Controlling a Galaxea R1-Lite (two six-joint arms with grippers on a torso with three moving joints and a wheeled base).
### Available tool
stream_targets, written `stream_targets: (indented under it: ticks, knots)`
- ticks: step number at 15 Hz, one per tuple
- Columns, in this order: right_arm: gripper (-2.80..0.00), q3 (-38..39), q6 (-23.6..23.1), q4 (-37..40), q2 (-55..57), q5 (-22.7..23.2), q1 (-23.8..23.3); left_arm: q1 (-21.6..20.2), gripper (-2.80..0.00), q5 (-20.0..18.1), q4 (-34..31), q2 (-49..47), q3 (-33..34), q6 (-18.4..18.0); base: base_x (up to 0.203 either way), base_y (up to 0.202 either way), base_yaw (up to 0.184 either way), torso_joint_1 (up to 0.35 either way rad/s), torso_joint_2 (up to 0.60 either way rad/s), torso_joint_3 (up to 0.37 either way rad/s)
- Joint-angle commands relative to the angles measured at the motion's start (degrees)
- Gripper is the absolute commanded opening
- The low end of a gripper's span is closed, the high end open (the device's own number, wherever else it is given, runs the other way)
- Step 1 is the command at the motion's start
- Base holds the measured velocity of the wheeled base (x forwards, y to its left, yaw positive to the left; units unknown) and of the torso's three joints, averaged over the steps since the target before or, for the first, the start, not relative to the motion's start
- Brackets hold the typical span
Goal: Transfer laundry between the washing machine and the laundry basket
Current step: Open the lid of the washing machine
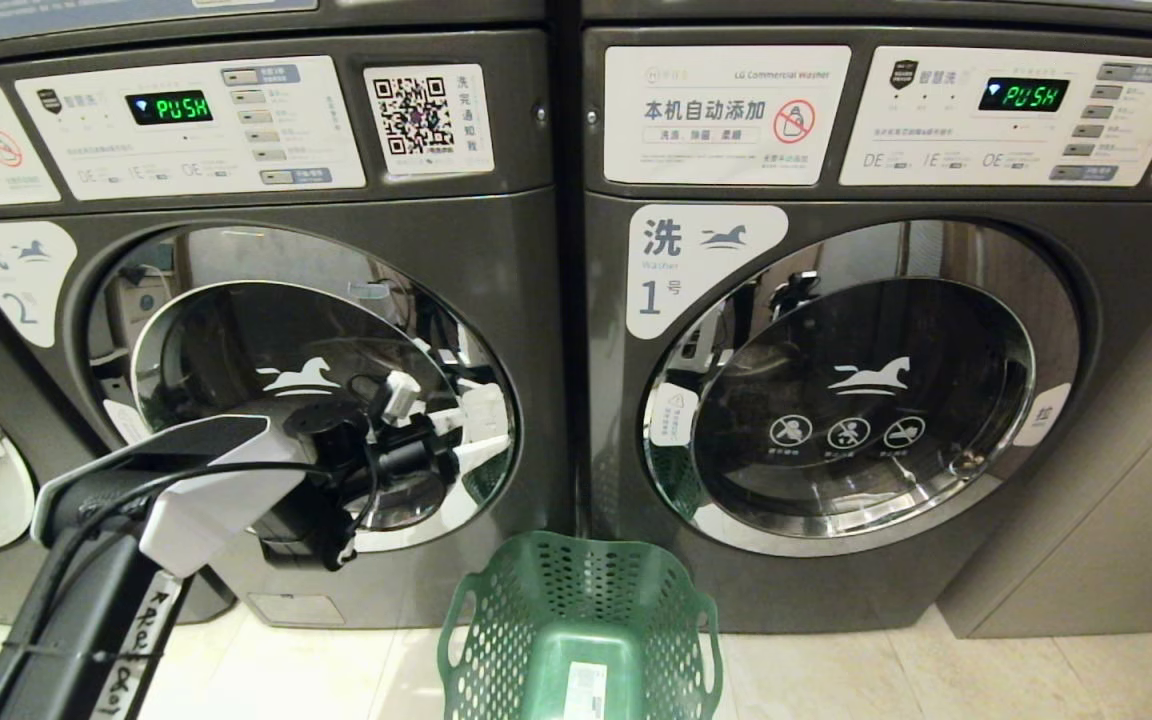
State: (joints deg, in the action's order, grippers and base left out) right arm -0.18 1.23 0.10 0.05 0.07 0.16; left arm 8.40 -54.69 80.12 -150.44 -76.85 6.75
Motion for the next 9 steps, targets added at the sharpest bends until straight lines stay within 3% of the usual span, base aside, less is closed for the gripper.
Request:
stream_targets:
  ticks: [1, 9]
  knots:
    - [-2.8, 0.0, 0.0, 0.0, 0.0, 0.0, 0.0, 0.7, 0.0, -1.1, 1.5, -0.1, 0.2, 0.0, 0.0, 0.0, 0.0, 0.0, 0.0, 0.0]
    - [-2.8, 0.0, 0.0, 0.0, 0.0, 0.0, 0.0, 2.3, 0.0, -6.1, 6.3, -0.1, 2.5, 0.0, 0.0, 0.0, 0.0, 0.0, 0.0, 0.0]
